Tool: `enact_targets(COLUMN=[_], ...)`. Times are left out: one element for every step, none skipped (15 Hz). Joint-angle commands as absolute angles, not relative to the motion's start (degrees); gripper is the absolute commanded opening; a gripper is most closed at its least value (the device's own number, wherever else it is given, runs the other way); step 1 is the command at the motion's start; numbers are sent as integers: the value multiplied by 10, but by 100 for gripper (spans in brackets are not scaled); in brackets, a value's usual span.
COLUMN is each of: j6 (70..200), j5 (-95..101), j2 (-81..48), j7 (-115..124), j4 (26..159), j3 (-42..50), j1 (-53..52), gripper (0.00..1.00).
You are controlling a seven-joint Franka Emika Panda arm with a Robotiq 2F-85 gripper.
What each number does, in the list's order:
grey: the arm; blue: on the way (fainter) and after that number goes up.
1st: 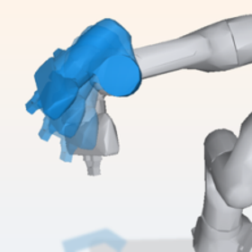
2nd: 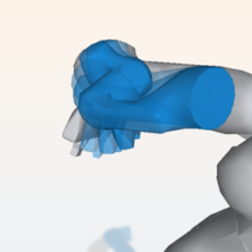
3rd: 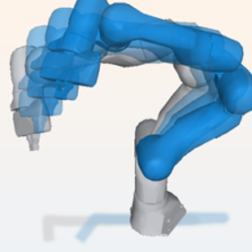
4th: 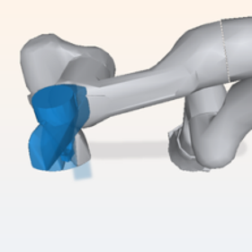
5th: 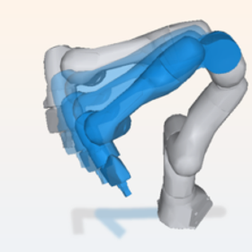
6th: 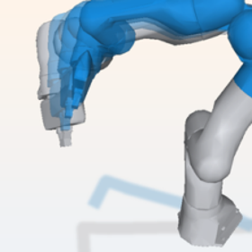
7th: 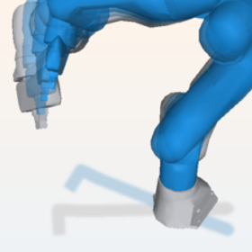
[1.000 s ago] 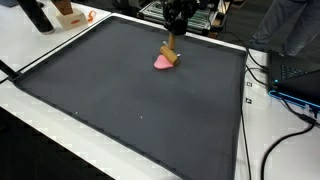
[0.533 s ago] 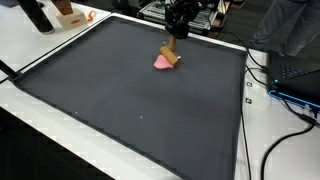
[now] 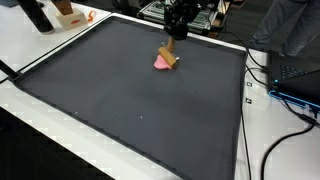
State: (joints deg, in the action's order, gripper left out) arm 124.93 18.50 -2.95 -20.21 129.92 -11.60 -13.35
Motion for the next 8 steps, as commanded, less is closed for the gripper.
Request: enact_targets(j6=[1281, 1285, 1285, 1287, 1289, 1290, 1291, 1293], j5=[220, 223, 226, 232, 234, 240, 245, 249], j2=[-75, -75, -76, -76, -76, -75, -74, -73], j7=[-175, -171, -167, -161, -157, -149, -142, -135], j4=[1308, 1309, 1309, 1310, 1310, 1311, 1311, 1311], j3=[-110, -109, -108, -108, -107, -106, -105, -105], j1=[-123, -122, -122, -122, -121, -121, -120, -120], gripper=[23, 23, 23, 23, 23, 23, 23, 23])
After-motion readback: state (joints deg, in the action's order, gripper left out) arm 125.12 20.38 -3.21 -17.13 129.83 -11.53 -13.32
